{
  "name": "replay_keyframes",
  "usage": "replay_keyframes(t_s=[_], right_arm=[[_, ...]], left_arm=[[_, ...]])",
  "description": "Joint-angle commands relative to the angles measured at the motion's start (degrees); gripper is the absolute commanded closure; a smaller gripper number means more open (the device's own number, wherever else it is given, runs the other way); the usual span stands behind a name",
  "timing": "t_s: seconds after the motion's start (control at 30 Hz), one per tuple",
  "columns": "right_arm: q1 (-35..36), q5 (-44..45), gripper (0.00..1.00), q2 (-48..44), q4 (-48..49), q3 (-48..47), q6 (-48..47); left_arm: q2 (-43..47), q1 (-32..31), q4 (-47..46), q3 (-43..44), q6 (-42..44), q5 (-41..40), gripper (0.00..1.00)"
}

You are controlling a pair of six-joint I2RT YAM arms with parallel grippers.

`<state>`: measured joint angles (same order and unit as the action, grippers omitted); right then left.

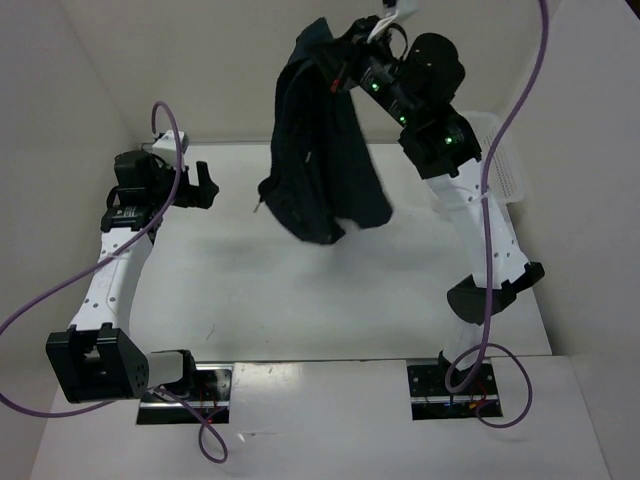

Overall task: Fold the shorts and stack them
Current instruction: Move the shorts to the center of the board

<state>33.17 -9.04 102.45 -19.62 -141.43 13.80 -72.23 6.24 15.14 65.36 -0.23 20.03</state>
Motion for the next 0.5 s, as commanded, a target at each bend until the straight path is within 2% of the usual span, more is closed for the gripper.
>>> replay_keyframes(t_s=[0.0,0.1,0.13,0.2,0.27,0.33,0.4,0.43,0.47], right_arm=[[0.76,5.73,0.99,-0.06,3.80,5.53,4.39],[0.76,16.56,0.99,-3.74,1.69,16.50,4.92],[-1.77,20.08,0.99,-4.80,0.56,23.15,5.88],[-5.11,21.34,0.99,-8.57,-0.33,30.56,9.91],[-10.74,21.96,0.88,-11.47,-2.88,40.50,12.20],[-14.96,24.50,0.63,-12.98,-3.67,49.20,11.69],[-15.77,26.78,0.19,-13.51,-3.67,54.38,8.72],[-15.77,29.05,0.02,-13.51,-4.28,55.02,7.74],[-15.77,29.08,0.00,-13.51,-4.29,55.03,6.95]], left_arm=[[1.65,0.35,-3.97,0.38,0.23,-4.20,0.00],[1.65,0.35,-4.59,0.38,0.23,-6.32,0.00],[1.65,0.35,-4.59,0.38,0.23,-6.93,0.00],[1.65,0.35,-4.59,0.38,0.23,-6.94,0.00],[1.65,0.35,-4.59,-0.23,0.23,-6.94,0.00],[1.65,0.35,-4.07,-0.93,0.23,-6.94,0.00],[1.12,0.35,-2.66,-1.46,0.23,-5.62,0.00],[1.12,0.35,-1.18,-1.47,0.23,-5.01,0.00],[1.12,0.35,-0.38,-2.16,0.23,-4.39,0.00]])
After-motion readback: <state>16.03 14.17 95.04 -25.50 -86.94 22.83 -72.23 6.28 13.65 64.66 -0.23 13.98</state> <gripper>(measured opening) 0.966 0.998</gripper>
